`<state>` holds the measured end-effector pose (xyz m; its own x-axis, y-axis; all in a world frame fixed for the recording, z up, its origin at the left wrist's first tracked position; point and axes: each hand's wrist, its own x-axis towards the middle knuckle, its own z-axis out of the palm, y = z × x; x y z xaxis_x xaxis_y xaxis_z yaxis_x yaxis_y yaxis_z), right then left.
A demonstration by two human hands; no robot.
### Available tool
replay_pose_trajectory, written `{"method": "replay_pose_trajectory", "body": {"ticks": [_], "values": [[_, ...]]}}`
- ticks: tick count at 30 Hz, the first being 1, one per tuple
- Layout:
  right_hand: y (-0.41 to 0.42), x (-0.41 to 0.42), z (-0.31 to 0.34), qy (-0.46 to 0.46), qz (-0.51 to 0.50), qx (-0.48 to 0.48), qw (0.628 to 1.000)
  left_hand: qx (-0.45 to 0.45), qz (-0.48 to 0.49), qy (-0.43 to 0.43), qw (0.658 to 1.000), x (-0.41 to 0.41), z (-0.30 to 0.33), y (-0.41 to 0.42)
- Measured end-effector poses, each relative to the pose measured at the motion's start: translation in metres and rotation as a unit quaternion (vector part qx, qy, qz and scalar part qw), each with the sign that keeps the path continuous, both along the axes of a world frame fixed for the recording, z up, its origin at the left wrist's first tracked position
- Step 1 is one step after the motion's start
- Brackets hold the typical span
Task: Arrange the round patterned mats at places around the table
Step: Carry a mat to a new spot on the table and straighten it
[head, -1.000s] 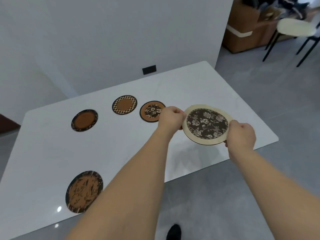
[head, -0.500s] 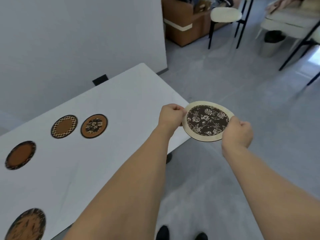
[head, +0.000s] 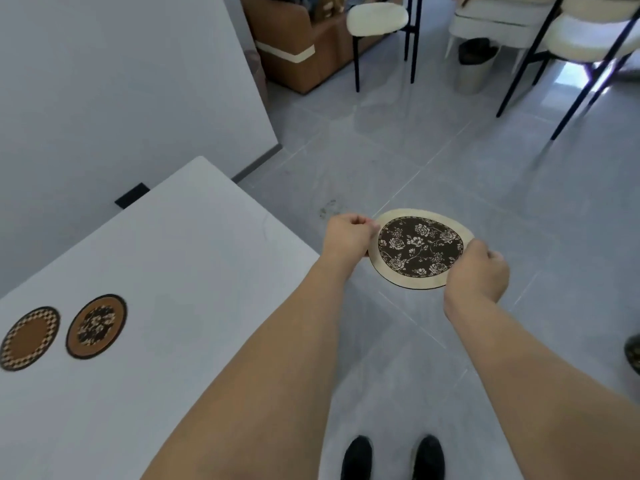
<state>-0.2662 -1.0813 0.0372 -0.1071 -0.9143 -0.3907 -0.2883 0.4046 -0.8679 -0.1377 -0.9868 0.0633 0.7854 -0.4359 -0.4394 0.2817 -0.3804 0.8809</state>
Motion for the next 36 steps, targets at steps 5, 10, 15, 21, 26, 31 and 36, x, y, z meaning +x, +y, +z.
{"method": "replay_pose_trajectory", "body": {"ticks": [5, 10, 15, 21, 26, 31, 36], "values": [[-0.059, 0.016, -0.004, 0.014, 0.033, -0.009, 0.999, 0.003, 0.025, 0.0, 1.0, 0.007, -0.004, -0.044], [-0.077, 0.064, -0.007, 0.026, 0.102, -0.015, 0.994, 0.009, 0.076, 0.01, 0.997, 0.045, -0.013, -0.049], [-0.074, 0.127, -0.01, 0.025, 0.209, -0.025, 0.977, 0.001, 0.158, 0.009, 0.987, 0.089, -0.021, -0.028], [-0.036, 0.19, -0.016, 0.011, 0.347, -0.017, 0.938, 0.018, 0.284, 0.001, 0.959, 0.105, -0.018, 0.031], [0.041, 0.223, -0.016, 0.017, 0.484, -0.024, 0.875, 0.033, 0.391, 0.004, 0.92, 0.091, -0.013, 0.117], [0.141, 0.232, -0.027, -0.01, 0.65, -0.014, 0.759, 0.058, 0.491, 0.022, 0.869, 0.069, -0.018, 0.221], [0.226, 0.232, -0.051, 0.02, 0.779, -0.006, 0.627, 0.087, 0.557, 0.043, 0.825, 0.038, -0.041, 0.32]]}}
